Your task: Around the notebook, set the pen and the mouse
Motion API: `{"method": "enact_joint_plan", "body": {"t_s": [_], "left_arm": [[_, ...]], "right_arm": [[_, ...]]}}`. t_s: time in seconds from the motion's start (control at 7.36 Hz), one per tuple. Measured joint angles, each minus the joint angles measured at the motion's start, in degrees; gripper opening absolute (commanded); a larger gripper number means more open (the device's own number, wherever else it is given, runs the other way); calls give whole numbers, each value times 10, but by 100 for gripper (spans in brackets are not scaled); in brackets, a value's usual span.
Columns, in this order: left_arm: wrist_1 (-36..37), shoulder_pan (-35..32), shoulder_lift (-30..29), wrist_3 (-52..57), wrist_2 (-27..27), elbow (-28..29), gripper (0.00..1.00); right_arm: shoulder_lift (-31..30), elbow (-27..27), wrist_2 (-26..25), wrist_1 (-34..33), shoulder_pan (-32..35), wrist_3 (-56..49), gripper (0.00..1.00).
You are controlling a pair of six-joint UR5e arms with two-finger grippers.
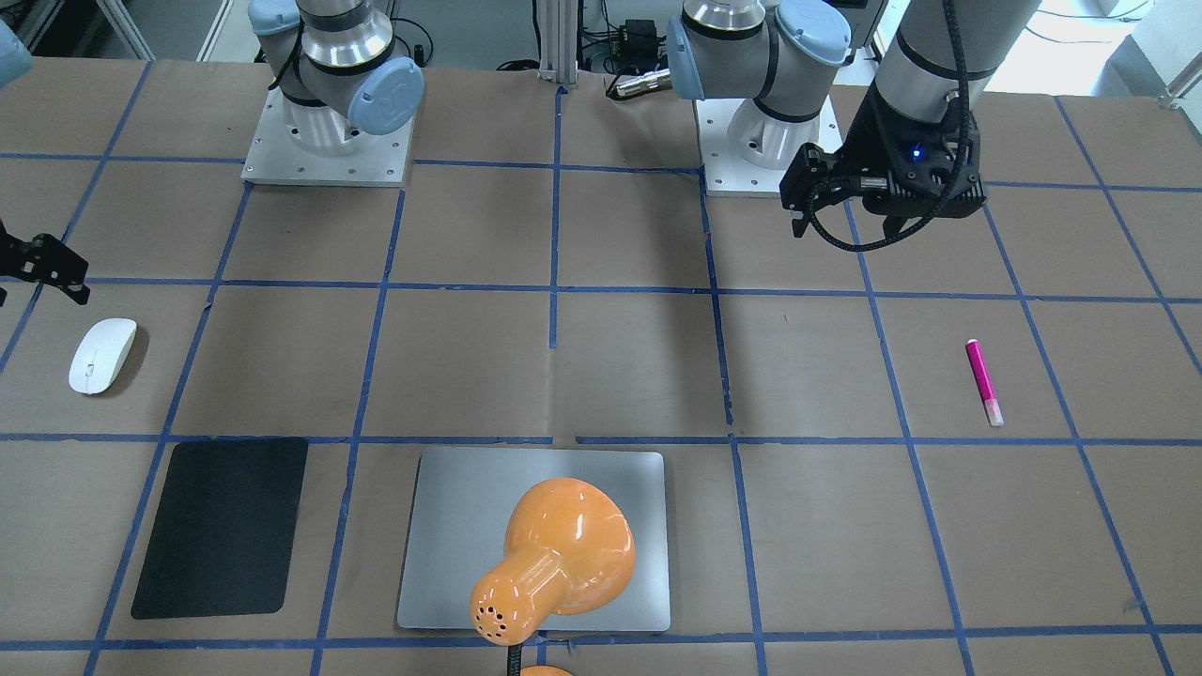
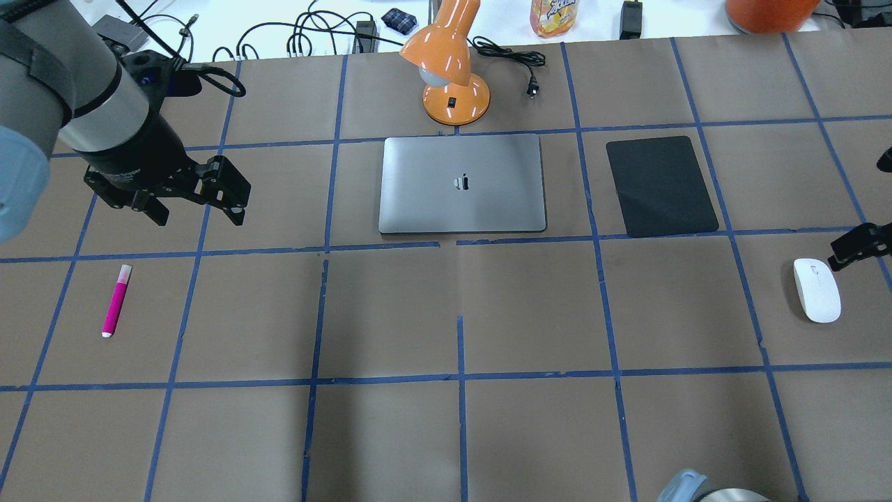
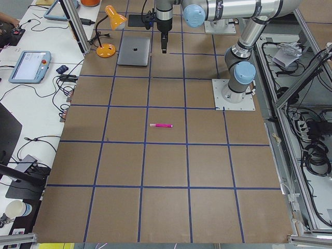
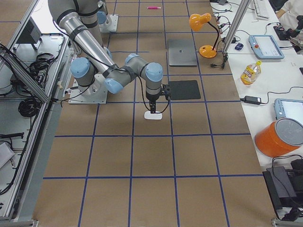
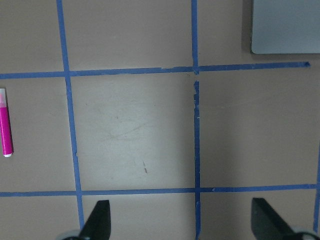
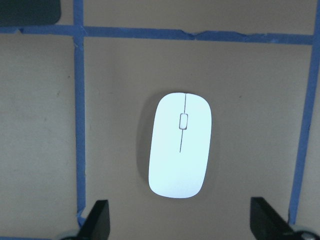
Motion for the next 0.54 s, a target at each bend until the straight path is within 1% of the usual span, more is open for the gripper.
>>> {"method": "enact_joint_plan", "body": {"t_s": [0.27,0.41,0.54], "left_arm": [[3,53,-4,10,-1,-11,100],[10,86,-6,13,-1,-18,100],[18,122,-9,22,-1,-23,100]], "right_arm": [[58,25,1,-69,-7,-6,100],[77,27,2,-87,-8,-6,100],[87,28,3,-96,-8,-5,95]]}}
